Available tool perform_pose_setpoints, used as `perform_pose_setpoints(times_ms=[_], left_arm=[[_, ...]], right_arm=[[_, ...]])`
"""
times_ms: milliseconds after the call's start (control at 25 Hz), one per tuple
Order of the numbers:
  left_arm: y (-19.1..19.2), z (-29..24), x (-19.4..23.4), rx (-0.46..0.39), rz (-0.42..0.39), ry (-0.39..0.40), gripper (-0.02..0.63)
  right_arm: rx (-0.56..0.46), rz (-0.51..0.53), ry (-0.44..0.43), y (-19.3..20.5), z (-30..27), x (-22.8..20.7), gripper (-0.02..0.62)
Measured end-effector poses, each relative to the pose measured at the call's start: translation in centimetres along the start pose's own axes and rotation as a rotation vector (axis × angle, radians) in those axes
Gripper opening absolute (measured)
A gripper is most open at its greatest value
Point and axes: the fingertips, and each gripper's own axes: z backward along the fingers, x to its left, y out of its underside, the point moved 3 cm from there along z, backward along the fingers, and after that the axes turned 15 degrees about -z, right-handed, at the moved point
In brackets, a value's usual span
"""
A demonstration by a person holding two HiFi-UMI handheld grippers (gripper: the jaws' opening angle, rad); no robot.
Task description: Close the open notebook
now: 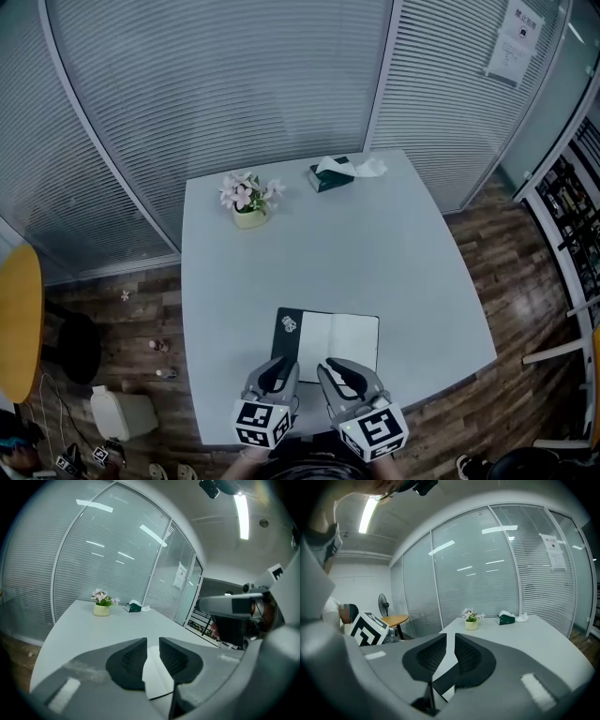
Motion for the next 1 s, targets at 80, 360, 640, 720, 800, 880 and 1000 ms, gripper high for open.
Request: perform_pose_setpoints(times_ms=[80,360,640,720,800,880,1000], left_arm=[[1.2,-0.3,0.5,0.029,0.006,-0.003,0.077],[5.1,-1.5,2.0,0.117,0.041,0.004,0.075],[9.3,-2.6,3.6,0.221,0.061,-0.018,0.078],[10.6,-3.0,4.0,0.252,0.087,-0.023,0.083],[11.7,-3.4,4.4,0.281,0.129,-0.028,0.090],[12.7,-3.8,4.8,0.309,0.146,-0.038,0.100],[14.0,-4.3,5.1,0.353,0.140,-0.052,0.112]], right_arm=[[0.011,-0.007,0.012,0.5,-0.2,-0.1,0.055],[0.058,-0.041,0.042,2.8,-1.1,-0.5,0.055],[0.078,-0.063,0.065,3.7,-1.3,-0.9,0.055],[0.071,-0.066,0.075,3.7,-1.2,-1.1,0.055],[0.063,-0.071,0.085,3.6,-1.0,-1.4,0.055],[0.063,-0.079,0.094,3.6,-0.8,-1.6,0.055],[0.068,-0.089,0.097,3.7,-0.5,-1.8,0.055]])
